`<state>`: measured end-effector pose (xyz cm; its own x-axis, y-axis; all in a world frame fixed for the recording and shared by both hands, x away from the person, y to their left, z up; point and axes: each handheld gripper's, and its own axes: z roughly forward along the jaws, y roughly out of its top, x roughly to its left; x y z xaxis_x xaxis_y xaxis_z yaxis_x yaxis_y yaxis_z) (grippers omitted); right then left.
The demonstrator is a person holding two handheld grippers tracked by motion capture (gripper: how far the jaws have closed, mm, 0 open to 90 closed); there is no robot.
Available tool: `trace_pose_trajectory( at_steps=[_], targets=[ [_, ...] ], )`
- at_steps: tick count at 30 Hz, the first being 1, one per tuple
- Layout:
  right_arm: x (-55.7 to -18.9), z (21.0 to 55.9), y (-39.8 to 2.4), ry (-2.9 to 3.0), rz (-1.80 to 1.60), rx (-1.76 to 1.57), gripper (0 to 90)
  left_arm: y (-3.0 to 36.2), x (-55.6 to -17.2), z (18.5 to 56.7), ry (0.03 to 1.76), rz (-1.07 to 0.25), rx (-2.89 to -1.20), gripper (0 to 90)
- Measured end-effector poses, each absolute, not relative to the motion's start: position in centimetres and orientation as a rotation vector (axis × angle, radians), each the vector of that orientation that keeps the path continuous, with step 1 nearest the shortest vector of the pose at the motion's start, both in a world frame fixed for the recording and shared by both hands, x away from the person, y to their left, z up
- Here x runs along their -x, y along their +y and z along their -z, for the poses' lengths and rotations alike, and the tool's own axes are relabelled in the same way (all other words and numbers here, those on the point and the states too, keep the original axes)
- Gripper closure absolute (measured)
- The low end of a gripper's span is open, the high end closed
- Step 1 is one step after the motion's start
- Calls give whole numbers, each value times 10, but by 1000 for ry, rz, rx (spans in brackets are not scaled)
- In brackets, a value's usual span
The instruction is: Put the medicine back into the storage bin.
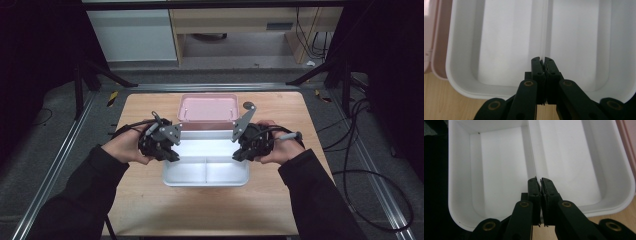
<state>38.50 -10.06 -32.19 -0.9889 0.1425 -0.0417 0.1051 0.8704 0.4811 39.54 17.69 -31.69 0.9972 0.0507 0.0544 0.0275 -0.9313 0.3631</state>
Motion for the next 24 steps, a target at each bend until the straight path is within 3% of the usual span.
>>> trace_pose_trajectory(
  at_steps=[13, 24],
  targets=[
    [-437, 324, -96, 2926, -783, -196, 875, 181, -455, 323, 103, -79, -2792, 864],
    [-461, 350, -94, 2948, -687, -242, 864, 170, -479, 349, 135, -45, -2827, 862]
  ],
)
